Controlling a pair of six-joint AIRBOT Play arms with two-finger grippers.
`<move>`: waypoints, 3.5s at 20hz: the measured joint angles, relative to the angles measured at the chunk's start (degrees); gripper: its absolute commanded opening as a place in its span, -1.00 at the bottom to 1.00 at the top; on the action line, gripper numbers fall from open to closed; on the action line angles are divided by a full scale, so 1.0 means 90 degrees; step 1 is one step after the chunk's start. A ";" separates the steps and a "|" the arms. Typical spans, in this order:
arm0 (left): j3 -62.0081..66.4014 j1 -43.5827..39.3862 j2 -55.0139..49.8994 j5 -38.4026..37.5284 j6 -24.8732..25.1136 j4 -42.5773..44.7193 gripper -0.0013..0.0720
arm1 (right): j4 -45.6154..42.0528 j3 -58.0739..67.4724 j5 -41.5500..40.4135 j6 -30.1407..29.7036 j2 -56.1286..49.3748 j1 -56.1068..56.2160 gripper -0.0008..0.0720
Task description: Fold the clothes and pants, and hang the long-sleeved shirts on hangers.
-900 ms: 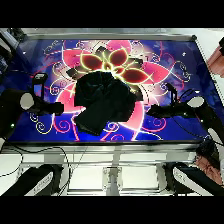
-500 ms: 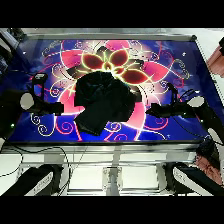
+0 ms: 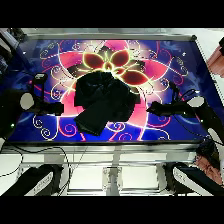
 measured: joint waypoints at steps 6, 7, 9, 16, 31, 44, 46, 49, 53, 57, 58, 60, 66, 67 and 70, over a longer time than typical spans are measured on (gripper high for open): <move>-0.0002 -0.0002 -0.0262 0.0959 -0.0036 -0.0177 0.47 | -0.0197 0.0000 -0.0153 0.0000 0.0000 0.0000 -0.93; -0.0002 -0.0039 -0.0345 0.1222 0.0095 -0.0274 0.47 | -0.0267 0.0000 -0.0172 0.0000 0.0000 0.0000 -0.93; 0.0000 -0.0257 -0.0517 0.1574 0.0806 -0.0801 0.46 | -0.0374 -0.0002 -0.0202 -0.0022 -0.0015 0.0000 -0.93; 0.0000 -0.2771 -0.1190 0.1314 0.2008 -0.0777 0.63 | -0.0593 -0.0002 -0.0240 -0.0522 -0.0053 0.0000 -0.60; 0.0002 -0.4789 -0.2832 0.0833 0.0444 0.0746 0.75 | -0.0646 -0.0002 -0.0267 -0.0687 -0.0053 0.0000 -0.20; 0.0000 -0.4624 -0.3395 0.1353 -0.0124 0.1015 -0.90 | -0.0651 -0.0002 -0.0318 -0.0687 -0.0053 0.0000 -0.20; 0.0000 -0.4481 -0.3082 0.1103 -0.0245 0.1224 -0.90 | -0.0651 -0.0002 -0.0313 -0.0687 -0.0053 0.0000 -0.20; 0.0002 -0.4039 -0.2025 0.0644 -0.0381 0.1700 -0.91 | -0.0631 -0.0002 -0.0243 -0.0690 -0.0053 0.0000 -0.13; 0.0005 -0.2684 0.0189 0.0022 -0.0265 0.2412 -0.91 | -0.0301 0.0002 -0.0070 -0.1100 -0.0053 0.0000 -0.12; 0.0005 -0.0466 0.2113 -0.0325 0.0338 0.3045 -0.91 | 0.0449 0.0044 0.0066 -0.1775 -0.0053 0.0289 -0.12; 0.0005 0.0158 0.2433 -0.0328 0.0585 0.3121 -0.91 | 0.0537 0.0080 0.0068 -0.1897 -0.0053 0.0464 -0.10; 0.0005 0.1236 0.2827 -0.0267 0.1020 0.3235 -0.91 | 0.0678 0.0216 -0.0083 -0.2093 -0.0053 0.0877 -0.04; 0.0005 0.2730 0.2642 0.0401 0.1564 0.3473 -0.91 | -0.0182 0.1032 -0.0901 -0.2297 -0.0143 0.1831 0.39; 0.0005 0.2812 0.2501 0.0474 0.1588 0.3526 -0.91 | -0.0374 0.1207 -0.1020 -0.2312 -0.0262 0.1846 0.40; 0.0005 0.2951 0.2013 0.0610 0.1637 0.3905 -0.91 | -0.0794 0.1989 -0.0971 -0.2339 -0.1078 0.1702 0.43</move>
